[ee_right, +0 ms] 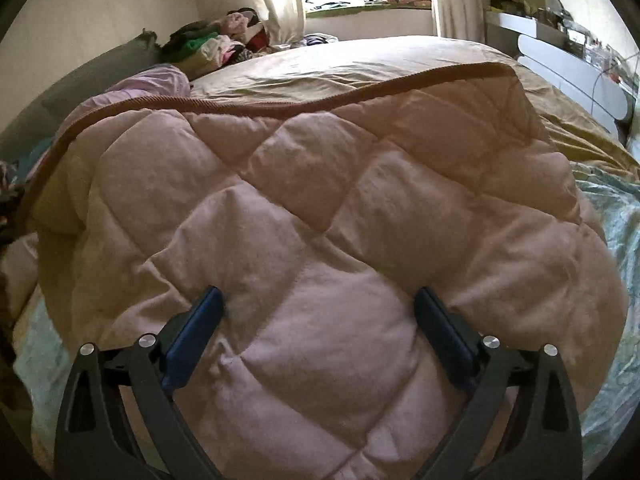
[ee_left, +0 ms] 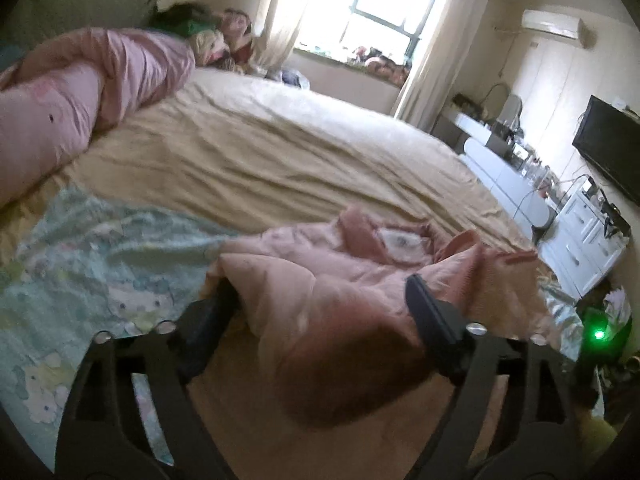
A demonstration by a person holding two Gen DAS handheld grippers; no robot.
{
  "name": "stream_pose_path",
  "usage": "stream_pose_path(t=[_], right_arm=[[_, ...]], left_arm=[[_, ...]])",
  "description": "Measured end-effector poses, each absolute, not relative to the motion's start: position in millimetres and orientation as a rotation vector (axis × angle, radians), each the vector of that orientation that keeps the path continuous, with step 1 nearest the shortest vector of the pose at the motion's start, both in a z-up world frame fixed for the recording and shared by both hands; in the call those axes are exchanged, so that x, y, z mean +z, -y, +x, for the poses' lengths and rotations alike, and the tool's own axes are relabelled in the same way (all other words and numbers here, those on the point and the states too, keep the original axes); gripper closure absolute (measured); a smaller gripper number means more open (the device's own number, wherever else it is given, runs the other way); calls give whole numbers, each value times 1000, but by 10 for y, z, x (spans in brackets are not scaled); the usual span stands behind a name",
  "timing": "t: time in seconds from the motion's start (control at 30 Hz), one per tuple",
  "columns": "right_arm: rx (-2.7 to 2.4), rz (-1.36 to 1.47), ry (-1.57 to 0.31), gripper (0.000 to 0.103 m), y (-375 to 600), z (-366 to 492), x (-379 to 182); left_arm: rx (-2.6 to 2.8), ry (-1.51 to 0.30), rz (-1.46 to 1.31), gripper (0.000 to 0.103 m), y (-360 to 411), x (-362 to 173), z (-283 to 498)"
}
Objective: Fold large clothes
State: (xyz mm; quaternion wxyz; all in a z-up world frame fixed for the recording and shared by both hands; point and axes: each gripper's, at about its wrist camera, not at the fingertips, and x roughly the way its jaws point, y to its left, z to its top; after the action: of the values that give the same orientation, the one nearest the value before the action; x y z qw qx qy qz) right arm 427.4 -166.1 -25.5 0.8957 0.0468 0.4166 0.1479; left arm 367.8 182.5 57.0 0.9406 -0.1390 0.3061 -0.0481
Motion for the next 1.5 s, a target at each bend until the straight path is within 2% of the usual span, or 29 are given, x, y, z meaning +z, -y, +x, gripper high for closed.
stream_pose_path(t=[0.03,0.17,0.23,0.4,0.53,0.73,0.8,0.83,0.87,0.93,0.97,1.07,1.23,1.5], right_arm=[[306,96,-862,5,1664,4291,-262],[319,103,-849,7,1688,4312,-254],[334,125,-825,7,1779,4257,-186],[203,118,-704,6,2249,4025,85],[63,81,-741,6,2719,4004,-15],[72,90,-804,9,3006,4005,-298],[119,89,-816,40,3004,4064,-381],[129,93,-824,52,3005,4066,-404],[128,90,-817,64,2971,4078,-421],[125,70,-777,74,2892,4062,-360],[113,73,-754,78,2865,4055,-305],[88,134,-710,82,2885,4104,-154],[59,225,-676,83,2954,4439,55],[-5,235,-779,83,2863,5067,-138]], left_arm=[[-80,-597,-264,10,-1814,653,3632],[-69,-493,-224,10,-1834,970,3406],[-30,-492,-191,10,-1894,967,3351],[58,-637,-158,10,-2166,476,3416],[-52,-765,-161,10,-2209,-46,3463],[-123,-821,-266,10,-2222,-429,3398],[-141,-806,-277,29,-2186,-457,3365],[-168,-792,-268,59,-2137,-437,3349],[-163,-784,-242,71,-2092,-409,3340],[-144,-762,-155,90,-1933,-289,3338],[-124,-750,-130,90,-1891,-217,3345],[-95,-720,-128,91,-1887,-28,3433],[-61,-708,-123,91,-1929,143,3718],[-4,-826,-90,90,-1924,-132,4177]])
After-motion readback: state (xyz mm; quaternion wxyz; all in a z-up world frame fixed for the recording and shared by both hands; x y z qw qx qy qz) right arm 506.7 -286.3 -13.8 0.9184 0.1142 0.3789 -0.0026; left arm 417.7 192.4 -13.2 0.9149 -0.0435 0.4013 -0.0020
